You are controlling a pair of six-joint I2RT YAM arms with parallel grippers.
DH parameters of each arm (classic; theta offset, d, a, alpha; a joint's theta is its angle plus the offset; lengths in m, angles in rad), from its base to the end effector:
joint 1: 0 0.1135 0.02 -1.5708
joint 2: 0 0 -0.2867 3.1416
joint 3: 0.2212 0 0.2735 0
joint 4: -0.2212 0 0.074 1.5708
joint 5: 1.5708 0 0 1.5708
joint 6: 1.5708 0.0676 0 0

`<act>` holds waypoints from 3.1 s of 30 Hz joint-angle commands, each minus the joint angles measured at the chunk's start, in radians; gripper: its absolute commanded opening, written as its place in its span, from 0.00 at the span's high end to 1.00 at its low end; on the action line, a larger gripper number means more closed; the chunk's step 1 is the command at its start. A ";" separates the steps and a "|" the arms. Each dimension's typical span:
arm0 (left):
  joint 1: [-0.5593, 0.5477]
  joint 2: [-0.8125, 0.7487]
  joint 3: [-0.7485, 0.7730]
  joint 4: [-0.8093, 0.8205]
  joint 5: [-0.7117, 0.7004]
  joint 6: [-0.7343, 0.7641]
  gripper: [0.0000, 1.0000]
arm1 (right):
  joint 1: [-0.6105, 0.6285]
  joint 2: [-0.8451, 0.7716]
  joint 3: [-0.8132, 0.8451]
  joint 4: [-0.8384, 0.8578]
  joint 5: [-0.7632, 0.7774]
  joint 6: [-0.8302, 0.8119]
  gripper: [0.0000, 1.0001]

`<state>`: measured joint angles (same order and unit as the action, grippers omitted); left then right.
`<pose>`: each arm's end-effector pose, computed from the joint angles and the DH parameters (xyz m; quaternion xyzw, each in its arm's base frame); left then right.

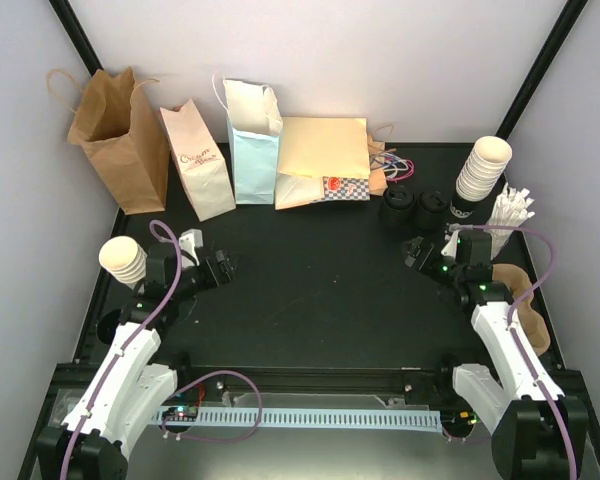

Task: Pack the takeout coffee

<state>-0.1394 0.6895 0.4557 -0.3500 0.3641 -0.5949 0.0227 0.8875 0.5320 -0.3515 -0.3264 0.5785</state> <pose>0.1816 -0.0498 0.2168 -0.1120 0.8631 -0.3160 0.3776 0.2144 0.0265 0.2096 0.1804 0.8804 0.2632 0.3508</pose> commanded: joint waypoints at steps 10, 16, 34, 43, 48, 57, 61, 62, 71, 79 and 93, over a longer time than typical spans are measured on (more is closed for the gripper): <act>0.001 0.117 0.251 -0.024 -0.067 0.083 0.01 | 0.003 0.060 -0.009 0.040 -0.015 -0.056 0.00; 0.000 0.281 0.465 -0.077 -0.070 0.104 0.01 | 0.004 0.040 0.021 0.007 0.000 -0.084 0.00; -0.007 0.935 1.241 -0.310 -0.312 0.145 0.02 | 0.003 -0.041 0.045 -0.040 0.025 -0.121 0.00; -0.006 1.314 1.766 -0.497 -0.341 0.156 0.10 | 0.003 -0.065 0.051 -0.049 0.029 -0.116 0.00; -0.006 1.421 1.880 -0.532 -0.363 0.149 0.24 | 0.003 -0.070 0.043 -0.057 0.028 -0.106 0.00; -0.012 1.405 1.881 -0.563 -0.335 0.179 0.85 | 0.004 -0.070 0.041 -0.050 0.027 -0.092 0.00; -0.015 1.293 1.861 -0.585 -0.329 0.189 0.98 | 0.003 -0.071 0.048 -0.059 0.010 -0.085 0.00; -0.015 1.254 1.835 -0.586 -0.332 0.192 0.98 | 0.003 -0.072 0.047 -0.061 0.008 -0.084 0.00; -0.018 0.798 1.348 -0.390 -0.224 0.145 0.97 | 0.003 -0.059 0.034 -0.038 -0.033 -0.072 0.00; -0.019 0.430 0.899 -0.140 0.171 0.031 0.98 | 0.003 -0.009 0.070 -0.026 -0.049 -0.068 0.00; -0.085 0.202 0.481 -0.214 0.249 0.114 0.99 | 0.003 0.073 0.092 0.020 -0.114 -0.052 0.00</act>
<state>-0.1921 0.9016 0.9726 -0.5789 0.5690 -0.5014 0.0227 0.9478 0.5907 -0.3630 -0.3939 0.5083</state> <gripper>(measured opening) 0.022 0.999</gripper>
